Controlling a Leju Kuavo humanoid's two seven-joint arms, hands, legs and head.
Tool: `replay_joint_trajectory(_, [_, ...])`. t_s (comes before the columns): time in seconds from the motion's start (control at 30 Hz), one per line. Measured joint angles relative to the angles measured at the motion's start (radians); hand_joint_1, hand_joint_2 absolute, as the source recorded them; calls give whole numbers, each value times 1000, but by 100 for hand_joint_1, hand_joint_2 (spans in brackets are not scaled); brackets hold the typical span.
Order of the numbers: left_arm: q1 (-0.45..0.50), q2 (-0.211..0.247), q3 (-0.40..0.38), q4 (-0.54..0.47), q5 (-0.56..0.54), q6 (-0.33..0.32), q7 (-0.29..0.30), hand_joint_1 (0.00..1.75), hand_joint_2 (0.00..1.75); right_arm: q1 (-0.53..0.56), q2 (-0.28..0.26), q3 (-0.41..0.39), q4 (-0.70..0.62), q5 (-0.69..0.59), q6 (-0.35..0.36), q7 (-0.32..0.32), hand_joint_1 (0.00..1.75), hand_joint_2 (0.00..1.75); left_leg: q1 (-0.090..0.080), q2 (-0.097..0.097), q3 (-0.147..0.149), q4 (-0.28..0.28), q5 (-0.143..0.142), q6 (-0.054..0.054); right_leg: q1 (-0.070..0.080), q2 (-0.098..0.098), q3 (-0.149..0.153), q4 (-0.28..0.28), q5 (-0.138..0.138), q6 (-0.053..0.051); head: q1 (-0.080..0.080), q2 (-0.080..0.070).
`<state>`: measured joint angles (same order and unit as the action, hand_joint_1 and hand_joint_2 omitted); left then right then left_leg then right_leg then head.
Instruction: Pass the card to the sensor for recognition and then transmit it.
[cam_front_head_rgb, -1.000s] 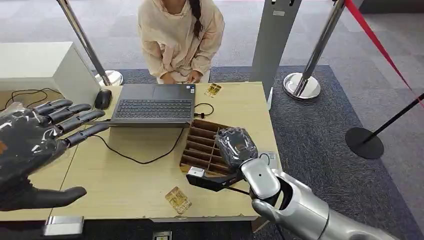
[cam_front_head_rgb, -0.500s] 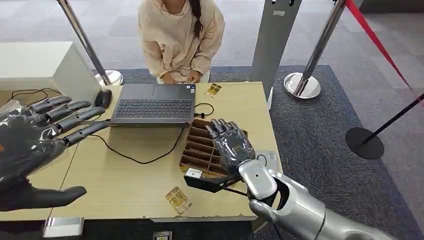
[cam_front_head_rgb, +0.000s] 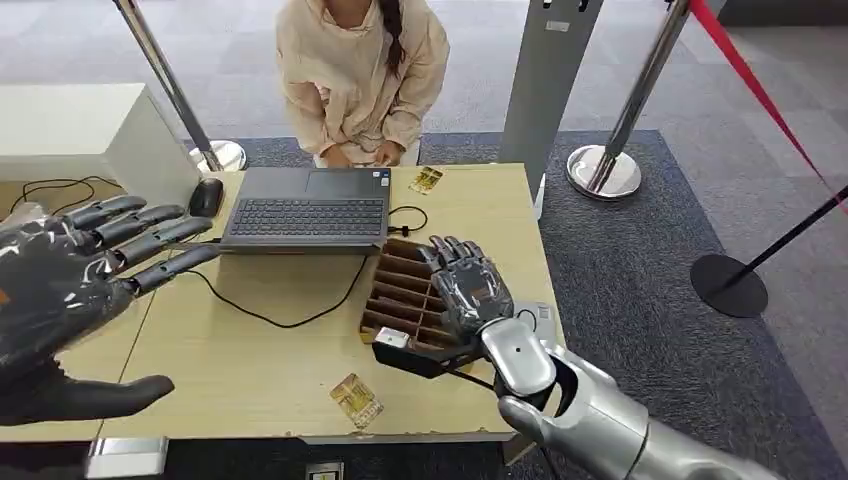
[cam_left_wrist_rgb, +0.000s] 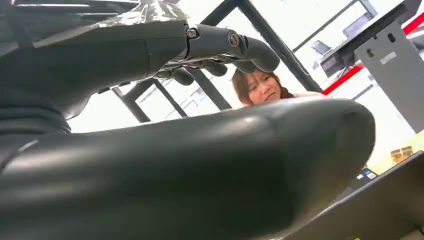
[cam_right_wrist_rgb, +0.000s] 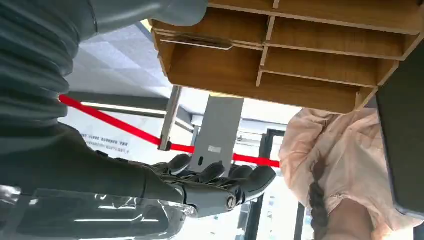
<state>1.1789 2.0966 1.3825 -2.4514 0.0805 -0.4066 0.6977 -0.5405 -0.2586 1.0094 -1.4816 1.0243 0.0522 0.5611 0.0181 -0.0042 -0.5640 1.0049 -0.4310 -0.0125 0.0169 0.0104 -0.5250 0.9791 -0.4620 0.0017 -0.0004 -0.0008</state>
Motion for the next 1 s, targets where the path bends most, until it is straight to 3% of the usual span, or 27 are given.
replay_joint_trajectory(0.27, [-2,0,-1,5,14,12,0,0,0,16,16,-19,24,-7,-49,2,47,175,0,0,0,0,0,0,0,0,0,0,0,0,0,0])
replay_joint_trajectory(1.0, [-36,0,-33,41,111,63,0,0,0,40,51,-50,85,-21,-86,-6,45,175,0,0,0,0,0,0,0,0,-1,0,0,0,0,0])
